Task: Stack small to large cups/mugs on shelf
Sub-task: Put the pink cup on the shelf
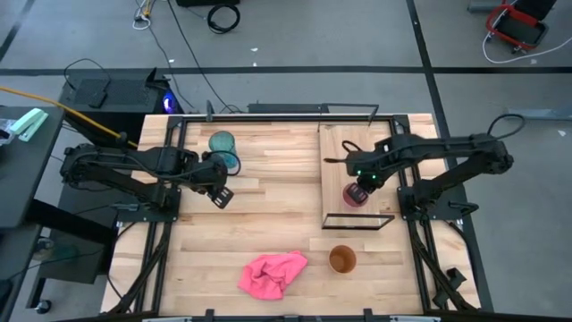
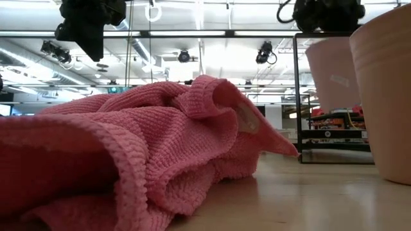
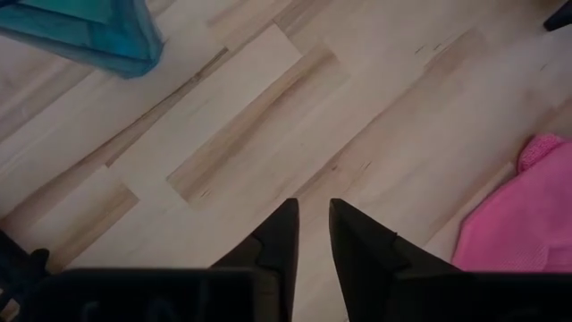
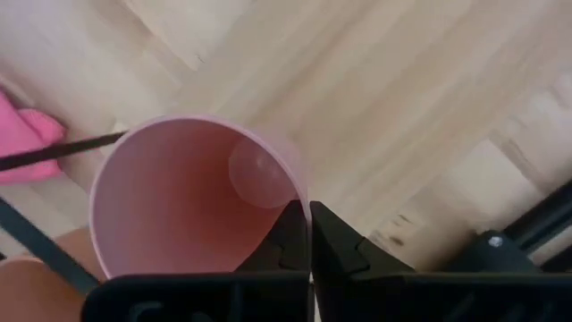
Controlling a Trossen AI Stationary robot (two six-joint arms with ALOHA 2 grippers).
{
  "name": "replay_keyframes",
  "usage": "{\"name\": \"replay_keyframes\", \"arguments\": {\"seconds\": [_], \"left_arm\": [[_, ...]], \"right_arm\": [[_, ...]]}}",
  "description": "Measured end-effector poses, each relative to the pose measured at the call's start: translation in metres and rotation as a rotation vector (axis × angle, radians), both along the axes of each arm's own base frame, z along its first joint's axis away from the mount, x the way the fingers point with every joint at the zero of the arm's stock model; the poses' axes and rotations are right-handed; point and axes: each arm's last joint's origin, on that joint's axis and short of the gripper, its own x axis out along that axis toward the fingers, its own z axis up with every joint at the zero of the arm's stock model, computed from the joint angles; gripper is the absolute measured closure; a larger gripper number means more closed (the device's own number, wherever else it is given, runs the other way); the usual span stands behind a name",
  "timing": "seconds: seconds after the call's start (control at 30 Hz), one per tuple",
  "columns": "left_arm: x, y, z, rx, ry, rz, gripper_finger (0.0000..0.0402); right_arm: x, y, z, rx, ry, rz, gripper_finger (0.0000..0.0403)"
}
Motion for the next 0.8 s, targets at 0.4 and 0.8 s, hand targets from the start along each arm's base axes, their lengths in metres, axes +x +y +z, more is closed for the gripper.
{"name": "replay_keyframes", "arguments": {"seconds": [0.4, 0.8], "left_arm": [[0.000, 0.000, 0.000, 0.000, -0.003, 0.000, 0.0332], [0.000, 0.000, 0.000, 0.000, -0.004, 0.000, 0.0328]], "right_arm": [[0.001, 0.000, -0.027, 0.007, -0.019, -0.002, 0.0401], [0.001, -0.001, -0.027, -0.013, -0.022, -0.006, 0.0400]]}}
